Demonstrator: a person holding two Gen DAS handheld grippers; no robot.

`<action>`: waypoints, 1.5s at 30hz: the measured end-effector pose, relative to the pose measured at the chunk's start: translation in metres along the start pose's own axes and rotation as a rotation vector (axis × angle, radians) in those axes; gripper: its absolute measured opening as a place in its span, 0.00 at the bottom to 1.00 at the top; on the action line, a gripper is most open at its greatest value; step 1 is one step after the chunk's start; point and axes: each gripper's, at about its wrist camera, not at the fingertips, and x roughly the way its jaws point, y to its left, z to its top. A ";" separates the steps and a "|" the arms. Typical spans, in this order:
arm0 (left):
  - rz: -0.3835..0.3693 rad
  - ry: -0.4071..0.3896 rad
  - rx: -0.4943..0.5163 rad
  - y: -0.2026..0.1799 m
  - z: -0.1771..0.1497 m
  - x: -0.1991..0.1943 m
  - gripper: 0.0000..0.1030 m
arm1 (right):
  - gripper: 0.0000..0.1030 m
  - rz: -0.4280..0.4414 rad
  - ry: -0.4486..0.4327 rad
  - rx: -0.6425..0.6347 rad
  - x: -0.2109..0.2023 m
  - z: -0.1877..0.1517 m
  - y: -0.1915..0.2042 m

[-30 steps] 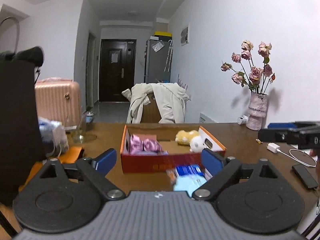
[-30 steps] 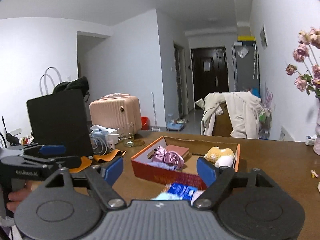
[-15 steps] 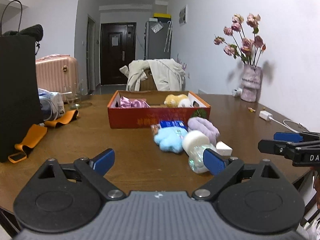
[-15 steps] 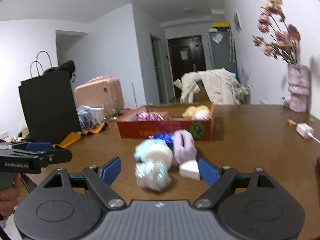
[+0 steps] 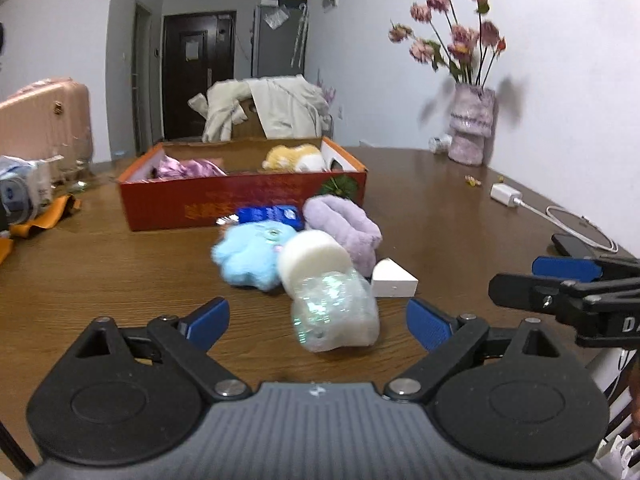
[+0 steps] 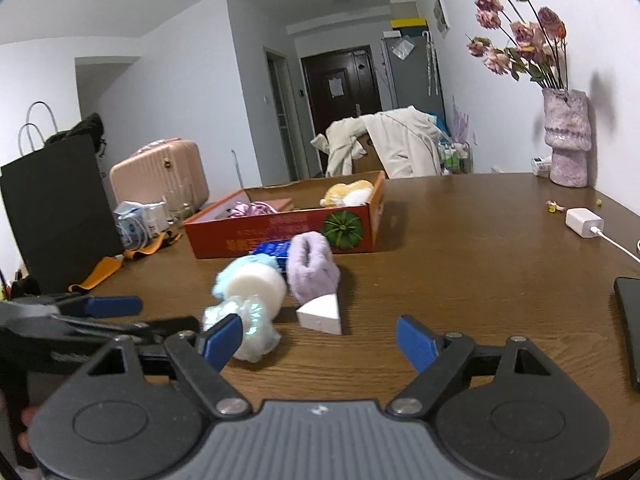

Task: Organize soft objects
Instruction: 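Grasp the clear plastic bag with the left gripper while the right grasps the white triangular sponge, then carry the bag with the left gripper while the right carries the triangle, both releasing into the box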

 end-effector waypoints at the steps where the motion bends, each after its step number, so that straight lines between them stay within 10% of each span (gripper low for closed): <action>1: -0.010 0.003 -0.005 -0.001 0.001 0.006 0.93 | 0.81 -0.004 0.008 0.001 0.003 0.003 -0.003; 9: -0.063 0.095 -0.022 0.011 0.001 0.043 0.34 | 0.80 -0.008 0.100 -0.018 0.052 0.015 -0.016; 16: 0.030 0.084 -0.065 0.055 0.004 0.012 0.32 | 0.62 0.057 0.187 -0.108 0.117 0.017 0.003; 20: 0.090 0.066 -0.105 0.070 0.013 0.012 0.32 | 0.34 0.045 0.209 -0.136 0.138 0.016 0.004; 45: -0.037 -0.082 -0.014 0.043 0.060 -0.028 0.32 | 0.31 0.074 0.013 -0.072 0.037 0.041 0.016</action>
